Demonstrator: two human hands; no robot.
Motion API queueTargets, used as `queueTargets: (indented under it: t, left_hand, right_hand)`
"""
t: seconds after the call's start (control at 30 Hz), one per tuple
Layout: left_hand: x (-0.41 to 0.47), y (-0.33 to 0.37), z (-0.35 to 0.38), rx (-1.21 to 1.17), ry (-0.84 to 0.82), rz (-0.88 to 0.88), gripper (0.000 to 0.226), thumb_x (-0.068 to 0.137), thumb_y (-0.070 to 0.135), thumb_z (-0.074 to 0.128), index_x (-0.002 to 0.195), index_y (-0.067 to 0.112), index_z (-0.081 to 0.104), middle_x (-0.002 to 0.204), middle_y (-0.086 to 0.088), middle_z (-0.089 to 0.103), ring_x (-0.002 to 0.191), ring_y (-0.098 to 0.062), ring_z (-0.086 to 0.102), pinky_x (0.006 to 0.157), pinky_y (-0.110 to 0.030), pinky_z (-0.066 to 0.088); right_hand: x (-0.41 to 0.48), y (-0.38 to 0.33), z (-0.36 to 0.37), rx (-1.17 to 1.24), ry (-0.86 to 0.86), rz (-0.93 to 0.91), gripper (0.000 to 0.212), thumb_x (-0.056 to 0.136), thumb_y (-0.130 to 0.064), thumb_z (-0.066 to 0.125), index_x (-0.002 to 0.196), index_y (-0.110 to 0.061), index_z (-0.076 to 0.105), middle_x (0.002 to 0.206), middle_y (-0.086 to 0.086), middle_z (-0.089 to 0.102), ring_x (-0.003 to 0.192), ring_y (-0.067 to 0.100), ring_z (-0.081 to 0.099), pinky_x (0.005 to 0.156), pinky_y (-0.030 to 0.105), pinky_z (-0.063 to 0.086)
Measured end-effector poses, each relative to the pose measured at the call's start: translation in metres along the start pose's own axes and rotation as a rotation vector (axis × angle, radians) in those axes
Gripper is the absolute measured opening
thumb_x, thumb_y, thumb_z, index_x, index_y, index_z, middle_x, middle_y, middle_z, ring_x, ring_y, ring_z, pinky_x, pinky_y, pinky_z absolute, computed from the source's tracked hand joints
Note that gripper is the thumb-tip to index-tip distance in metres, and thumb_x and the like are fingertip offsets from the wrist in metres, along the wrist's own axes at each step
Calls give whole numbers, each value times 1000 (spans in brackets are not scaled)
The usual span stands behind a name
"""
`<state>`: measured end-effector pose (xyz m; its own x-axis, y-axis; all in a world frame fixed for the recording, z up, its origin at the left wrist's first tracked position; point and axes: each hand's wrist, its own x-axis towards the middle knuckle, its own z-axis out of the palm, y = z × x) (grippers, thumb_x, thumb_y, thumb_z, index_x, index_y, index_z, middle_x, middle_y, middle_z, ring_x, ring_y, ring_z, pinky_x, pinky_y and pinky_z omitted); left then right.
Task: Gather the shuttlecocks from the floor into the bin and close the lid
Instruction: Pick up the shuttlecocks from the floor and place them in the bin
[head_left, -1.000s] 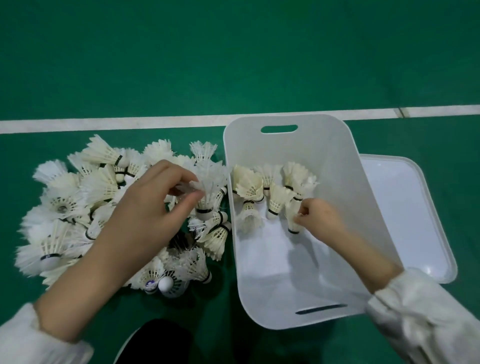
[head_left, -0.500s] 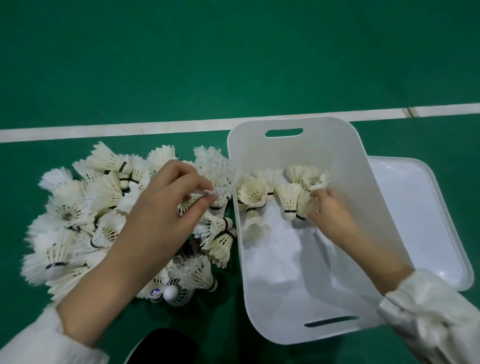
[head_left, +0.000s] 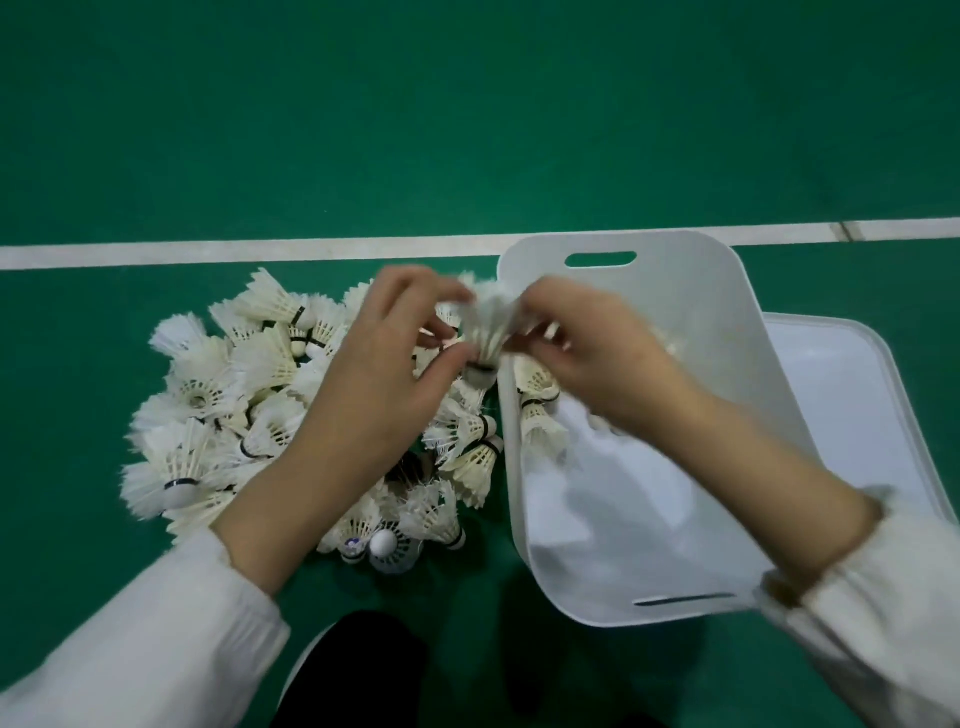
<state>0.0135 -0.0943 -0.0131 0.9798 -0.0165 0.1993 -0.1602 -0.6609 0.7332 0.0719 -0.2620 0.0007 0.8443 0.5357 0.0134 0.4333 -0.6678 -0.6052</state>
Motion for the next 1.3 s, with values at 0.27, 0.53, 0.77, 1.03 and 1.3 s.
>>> queueTargets:
  t: [0.27, 0.53, 0.77, 1.03, 1.3]
  left_hand:
    - [-30, -56, 12, 155, -250, -204, 13, 89, 27, 58, 100, 21, 60, 96, 10, 55, 80, 4, 52, 65, -8, 39]
    - [-37, -88, 23, 180, -261, -244, 10, 89, 21, 57, 98, 20, 61, 95, 8, 55, 81, 6, 51, 67, -7, 37]
    - [-42, -108, 10, 262, -300, -265, 12, 92, 26, 52, 99, 23, 60, 93, 10, 58, 81, -4, 53, 69, -22, 40]
    - [-57, -124, -2, 332, -249, -212, 20, 88, 19, 60, 107, 13, 60, 105, 0, 55, 98, -17, 51, 82, -24, 36]
    - [-81, -138, 1, 311, -135, -366, 27, 82, 33, 66, 98, 12, 56, 94, 3, 47, 92, -17, 48, 76, -25, 35]
  right_hand:
    - [-16, 86, -1, -129, -18, 515, 13, 89, -15, 57, 78, -11, 51, 85, 11, 62, 77, 27, 56, 59, 28, 34]
    - [-4, 113, 57, -262, -251, 520, 10, 87, -6, 52, 92, -6, 60, 104, 15, 66, 99, 30, 58, 75, 29, 41]
    - [-5, 121, 54, -483, -334, 526, 23, 83, -4, 52, 63, -12, 44, 77, 8, 49, 87, 30, 55, 65, 26, 31]
    - [-14, 119, 71, -455, -459, 482, 31, 86, -10, 55, 116, -11, 55, 123, 10, 48, 108, 32, 54, 85, 33, 42]
    - [-2, 2, 4, -505, -190, 187, 19, 86, -19, 58, 105, -22, 61, 105, 0, 61, 92, 27, 60, 73, 32, 43]
